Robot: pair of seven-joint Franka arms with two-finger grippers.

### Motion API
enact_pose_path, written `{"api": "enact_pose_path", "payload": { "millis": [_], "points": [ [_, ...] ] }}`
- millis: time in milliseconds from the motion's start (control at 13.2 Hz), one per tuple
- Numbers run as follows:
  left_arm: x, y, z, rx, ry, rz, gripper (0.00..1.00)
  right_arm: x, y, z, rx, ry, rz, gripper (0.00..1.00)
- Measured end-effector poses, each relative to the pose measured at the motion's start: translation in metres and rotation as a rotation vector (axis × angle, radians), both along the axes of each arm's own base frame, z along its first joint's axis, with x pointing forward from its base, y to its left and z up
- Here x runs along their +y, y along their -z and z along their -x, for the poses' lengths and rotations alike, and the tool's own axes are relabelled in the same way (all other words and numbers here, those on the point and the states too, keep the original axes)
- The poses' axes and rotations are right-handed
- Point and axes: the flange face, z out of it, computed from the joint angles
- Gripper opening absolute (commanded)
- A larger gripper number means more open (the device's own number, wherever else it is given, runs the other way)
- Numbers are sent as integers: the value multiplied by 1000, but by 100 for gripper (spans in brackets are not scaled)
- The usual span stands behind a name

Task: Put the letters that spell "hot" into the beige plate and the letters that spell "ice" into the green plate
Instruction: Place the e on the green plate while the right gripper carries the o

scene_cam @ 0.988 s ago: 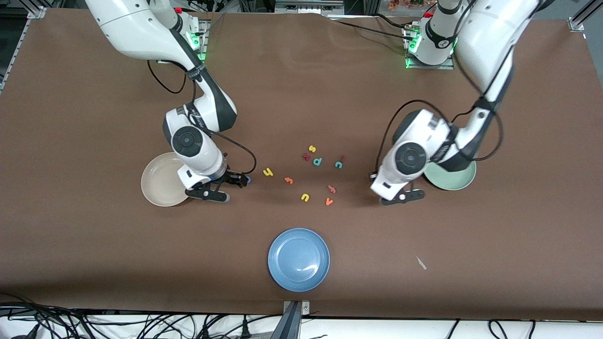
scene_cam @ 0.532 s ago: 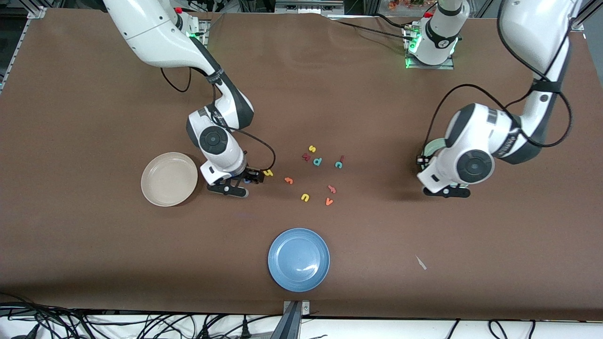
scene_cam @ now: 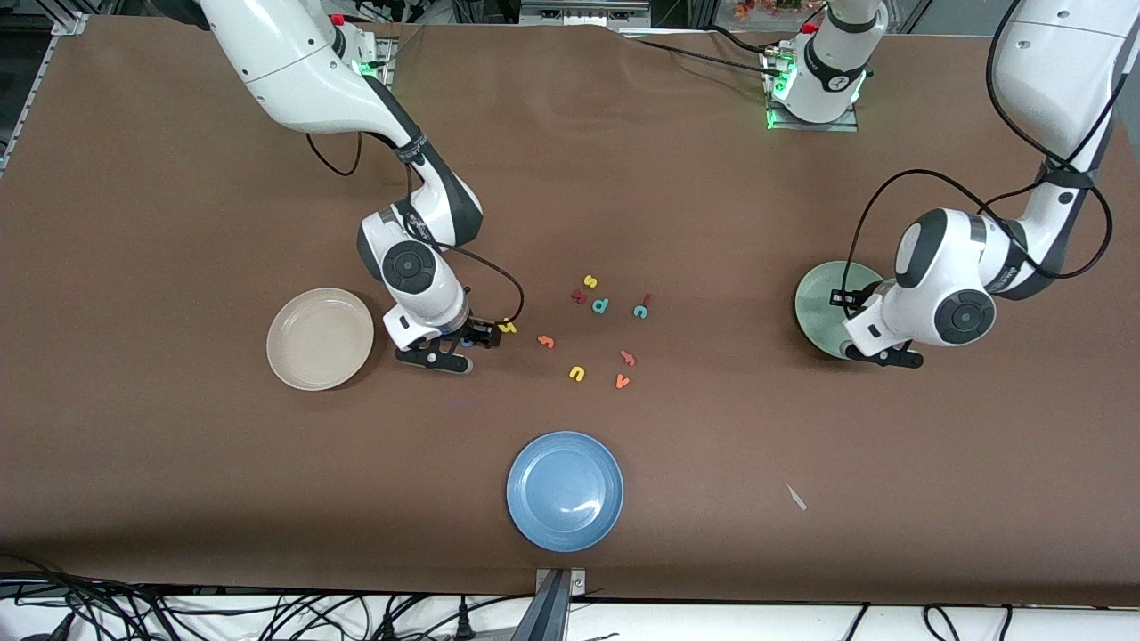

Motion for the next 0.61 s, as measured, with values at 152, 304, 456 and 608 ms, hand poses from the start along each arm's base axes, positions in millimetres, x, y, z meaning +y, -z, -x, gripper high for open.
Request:
{"api": "enact_pose_path", "payload": {
  "millis": [152,304,456,608],
  "points": [
    [-1,1,2,0,5,3,100,0,-2,-1,-4,-1,0,34],
    [-3,-9,-3,-20,-8,11,100,0,-3,-1,-5,-2,-1,23],
    [-15,-38,-11,-30,-74,60,100,1,-8,-2,-9,-2,-2,15],
    [-55,-84,-19,-47,-216,95,100,-1,-8,-3,-7,-7,1,15]
  ]
}}
